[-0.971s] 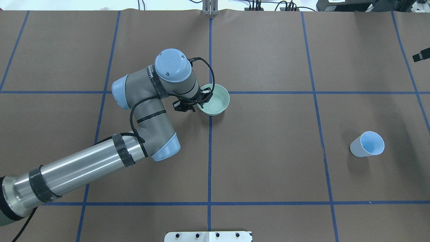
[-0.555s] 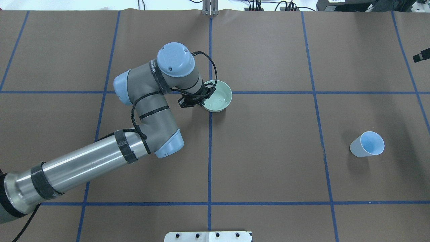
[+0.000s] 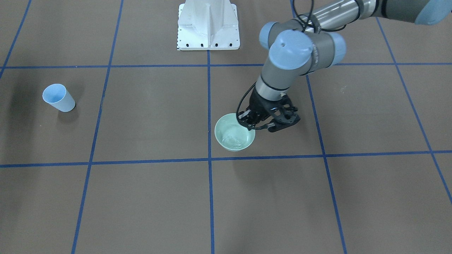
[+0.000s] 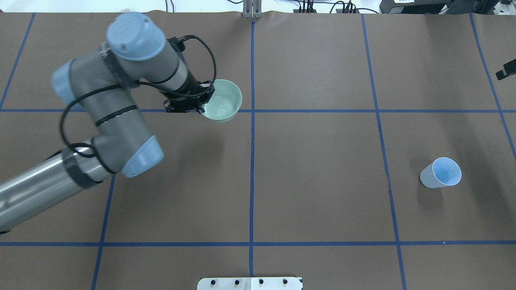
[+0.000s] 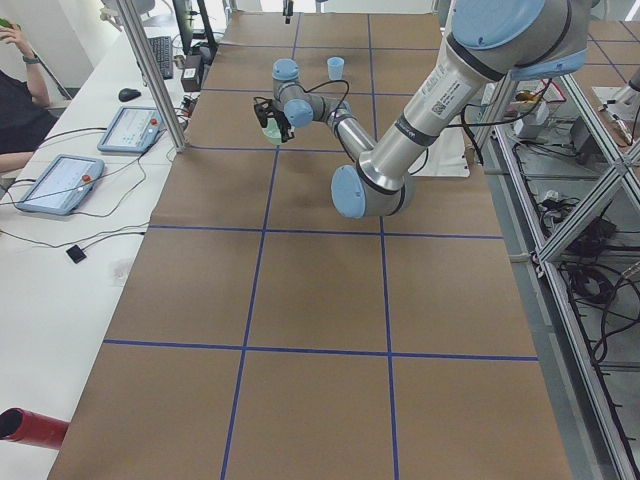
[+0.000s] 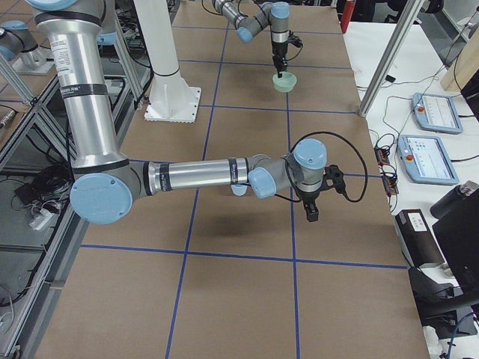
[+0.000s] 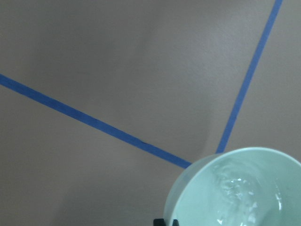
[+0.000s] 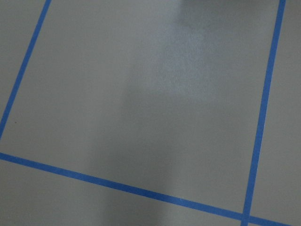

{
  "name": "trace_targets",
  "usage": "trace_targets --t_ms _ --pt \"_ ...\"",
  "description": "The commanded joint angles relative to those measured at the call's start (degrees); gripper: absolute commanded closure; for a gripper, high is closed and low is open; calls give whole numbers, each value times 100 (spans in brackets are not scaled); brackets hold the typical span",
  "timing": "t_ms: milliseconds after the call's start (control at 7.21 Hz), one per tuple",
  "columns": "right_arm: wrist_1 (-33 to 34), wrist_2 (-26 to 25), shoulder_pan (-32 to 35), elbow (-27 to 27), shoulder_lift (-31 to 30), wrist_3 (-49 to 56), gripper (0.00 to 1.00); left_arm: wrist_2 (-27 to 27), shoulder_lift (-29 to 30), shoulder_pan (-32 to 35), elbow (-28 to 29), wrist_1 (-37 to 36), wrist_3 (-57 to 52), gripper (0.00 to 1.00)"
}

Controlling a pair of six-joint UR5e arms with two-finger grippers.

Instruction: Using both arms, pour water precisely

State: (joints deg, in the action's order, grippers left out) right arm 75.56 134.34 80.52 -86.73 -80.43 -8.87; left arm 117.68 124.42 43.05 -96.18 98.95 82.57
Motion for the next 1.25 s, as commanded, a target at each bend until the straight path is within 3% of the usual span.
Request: trace_targets --t_ms 0,277,555,971,1109 --pt "713 39 103 -2 -60 744 1 314 -1739 570 -1181 -105 -1396 100" --pt "671 39 183 -11 -253 730 1 352 -2865 993 -1369 297 -2408 100" --pt "653 144 227 -55 -280 685 1 360 -3799 1021 -1360 1378 -2474 100" --pt "653 145 218 -55 -245 685 1 387 -4057 1013 -1334 1443 -2352 100" --pt "653 145 218 -55 -236 677 1 648 -4092 1021 -1273 1495 -2560 100"
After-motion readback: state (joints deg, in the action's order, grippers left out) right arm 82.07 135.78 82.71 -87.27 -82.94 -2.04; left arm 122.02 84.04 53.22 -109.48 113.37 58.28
